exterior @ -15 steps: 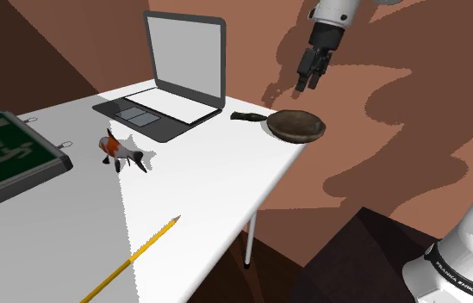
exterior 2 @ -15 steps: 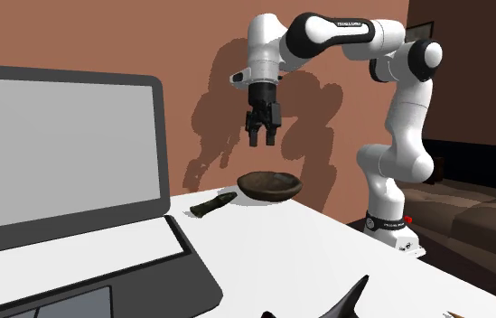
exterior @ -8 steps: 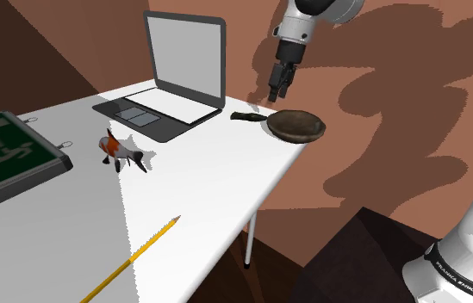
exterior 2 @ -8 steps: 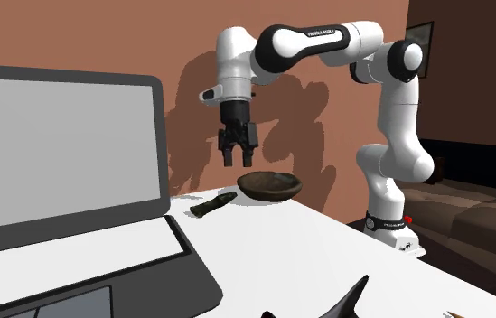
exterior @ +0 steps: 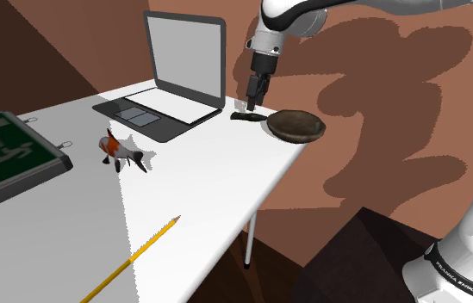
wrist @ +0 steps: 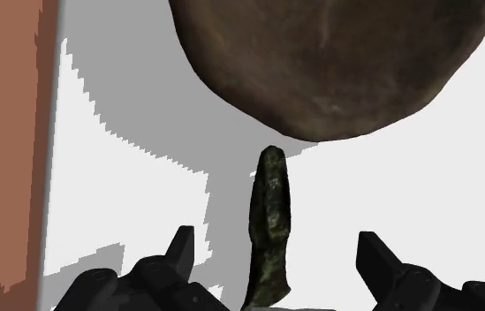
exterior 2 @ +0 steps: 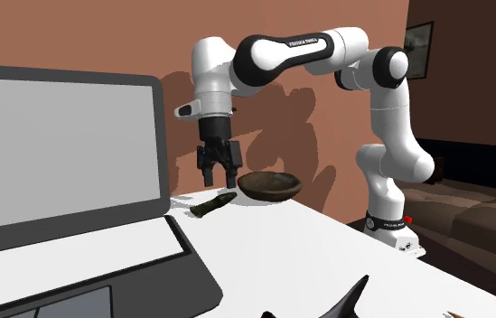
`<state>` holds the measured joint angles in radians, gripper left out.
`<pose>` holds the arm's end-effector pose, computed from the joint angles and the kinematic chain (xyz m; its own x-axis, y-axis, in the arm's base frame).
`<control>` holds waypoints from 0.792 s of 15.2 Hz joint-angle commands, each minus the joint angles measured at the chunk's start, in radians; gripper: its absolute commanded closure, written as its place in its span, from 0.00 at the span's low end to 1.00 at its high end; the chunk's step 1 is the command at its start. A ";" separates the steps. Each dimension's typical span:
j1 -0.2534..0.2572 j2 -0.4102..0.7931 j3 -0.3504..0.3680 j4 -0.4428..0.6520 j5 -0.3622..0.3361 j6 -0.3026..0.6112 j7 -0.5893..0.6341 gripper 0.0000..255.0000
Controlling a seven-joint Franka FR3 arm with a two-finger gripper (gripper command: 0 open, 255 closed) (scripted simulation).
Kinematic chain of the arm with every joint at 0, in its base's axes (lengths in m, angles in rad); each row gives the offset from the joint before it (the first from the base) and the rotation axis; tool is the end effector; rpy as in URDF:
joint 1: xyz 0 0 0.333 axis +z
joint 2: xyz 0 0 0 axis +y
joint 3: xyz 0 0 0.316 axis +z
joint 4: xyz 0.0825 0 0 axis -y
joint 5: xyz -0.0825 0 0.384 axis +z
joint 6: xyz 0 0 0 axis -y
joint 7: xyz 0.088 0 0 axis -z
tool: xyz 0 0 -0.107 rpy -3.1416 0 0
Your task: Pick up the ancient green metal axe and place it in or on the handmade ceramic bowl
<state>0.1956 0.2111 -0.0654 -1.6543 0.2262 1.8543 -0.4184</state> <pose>0.6176 0.1016 0.4861 0.8855 0.4598 0.0666 0.4636 -0.8653 -0.1907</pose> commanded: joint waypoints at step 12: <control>0.007 0.015 0.005 -0.054 0.005 0.070 -0.007 0.00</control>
<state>0.2023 0.2258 -0.0603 -1.7088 0.2315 1.9242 -0.4253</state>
